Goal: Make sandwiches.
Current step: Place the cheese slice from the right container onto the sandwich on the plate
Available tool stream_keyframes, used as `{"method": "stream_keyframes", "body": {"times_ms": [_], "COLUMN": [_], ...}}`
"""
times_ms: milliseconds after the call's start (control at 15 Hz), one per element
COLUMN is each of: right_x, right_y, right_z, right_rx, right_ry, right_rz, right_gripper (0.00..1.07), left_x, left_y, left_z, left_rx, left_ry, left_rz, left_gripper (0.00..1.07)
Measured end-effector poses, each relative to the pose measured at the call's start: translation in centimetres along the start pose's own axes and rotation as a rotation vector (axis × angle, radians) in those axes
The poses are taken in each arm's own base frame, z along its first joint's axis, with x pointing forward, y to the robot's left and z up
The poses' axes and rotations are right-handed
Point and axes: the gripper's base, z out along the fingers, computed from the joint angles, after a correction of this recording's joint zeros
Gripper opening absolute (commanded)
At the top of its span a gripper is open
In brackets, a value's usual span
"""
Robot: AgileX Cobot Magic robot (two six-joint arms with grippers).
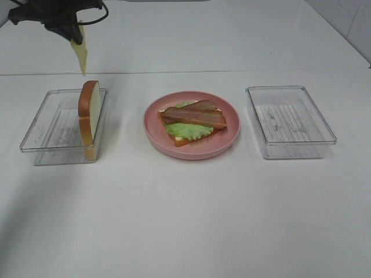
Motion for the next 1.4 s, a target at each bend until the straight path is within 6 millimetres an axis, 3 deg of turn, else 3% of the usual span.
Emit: {"method": "stream_keyframes", "body": {"times_ms": [267,600,733,1000,1400], "right_x": [0.0,0.0,0.0,0.0,0.0], "right_y": [0.0,0.0,0.0,0.0,0.0], "right_z": [0.0,0.0,0.0,0.0,0.0], "right_rx": [0.000,0.000,0.000,0.000,0.000], "right_ry": [0.000,0.000,0.000,0.000,0.000], "right_rz": [0.000,0.000,0.000,0.000,0.000], "right_gripper": [0.97,0.97,0.97,0.97,0.97], "left_x": [0.9,2.5,3.2,5.6,7.8], "left_y": [-8.3,-14.0,-15.1,-17.5,-17.2], "left_z": [-0.2,-0.4,0.2,4.1,8.9], "left_rx": [0.235,0.405,0.445,0.547,0.541], "left_ry": [-0.102,-0.126,-0.093,0.043,0.197], "left_rz": [0.044,0.046,0.034,-0.035,-0.078], "left_gripper": [0.00,0.00,0.00,0.00,0.00]}}
